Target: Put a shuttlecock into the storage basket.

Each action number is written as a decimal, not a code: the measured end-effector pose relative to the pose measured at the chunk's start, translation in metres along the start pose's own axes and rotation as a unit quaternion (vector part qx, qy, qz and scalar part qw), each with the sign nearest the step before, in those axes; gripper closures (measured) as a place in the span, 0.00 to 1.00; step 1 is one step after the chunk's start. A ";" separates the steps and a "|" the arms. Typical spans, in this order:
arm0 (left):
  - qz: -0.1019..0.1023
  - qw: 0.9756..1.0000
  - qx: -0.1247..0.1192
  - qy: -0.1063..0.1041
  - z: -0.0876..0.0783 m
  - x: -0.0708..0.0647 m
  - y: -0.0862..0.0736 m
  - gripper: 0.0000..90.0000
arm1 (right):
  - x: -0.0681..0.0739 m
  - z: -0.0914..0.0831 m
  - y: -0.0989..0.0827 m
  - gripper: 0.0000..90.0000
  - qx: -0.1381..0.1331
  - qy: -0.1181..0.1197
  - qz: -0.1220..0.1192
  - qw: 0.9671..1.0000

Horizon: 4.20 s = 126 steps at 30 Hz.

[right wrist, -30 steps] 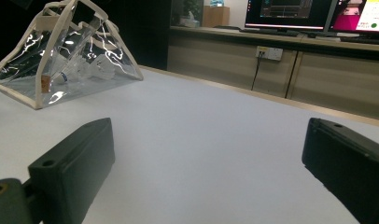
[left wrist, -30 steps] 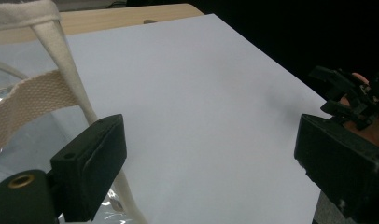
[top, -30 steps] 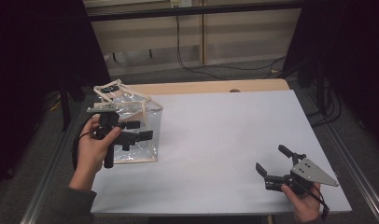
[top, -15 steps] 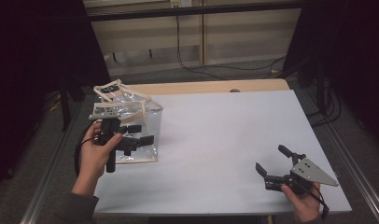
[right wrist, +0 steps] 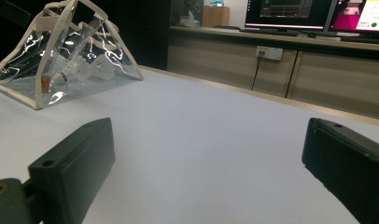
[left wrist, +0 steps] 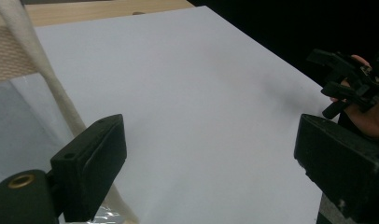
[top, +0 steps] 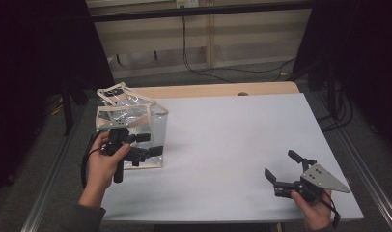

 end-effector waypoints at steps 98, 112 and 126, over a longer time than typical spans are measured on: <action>0.017 1.000 -0.014 0.009 0.002 0.005 -0.054 0.10 | 0.000 -0.001 0.001 0.03 -0.002 -0.001 0.000 1.000; 0.014 1.000 -0.017 0.010 0.002 0.007 -0.062 0.10 | 0.000 -0.001 0.001 0.03 -0.002 -0.001 -0.001 1.000; 0.013 1.000 -0.022 0.012 0.001 0.009 -0.066 0.10 | 0.000 -0.001 0.001 0.03 -0.002 0.000 -0.001 1.000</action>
Point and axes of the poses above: each handheld gripper's, and its own axes: z roughly forward along the jaws, y roughly out of its top, x roughly to its left, the point moved 7 cm from there along z, roughly forward along the jaws, and after that the axes turned 3 degrees about -x, right-handed, at the moved point
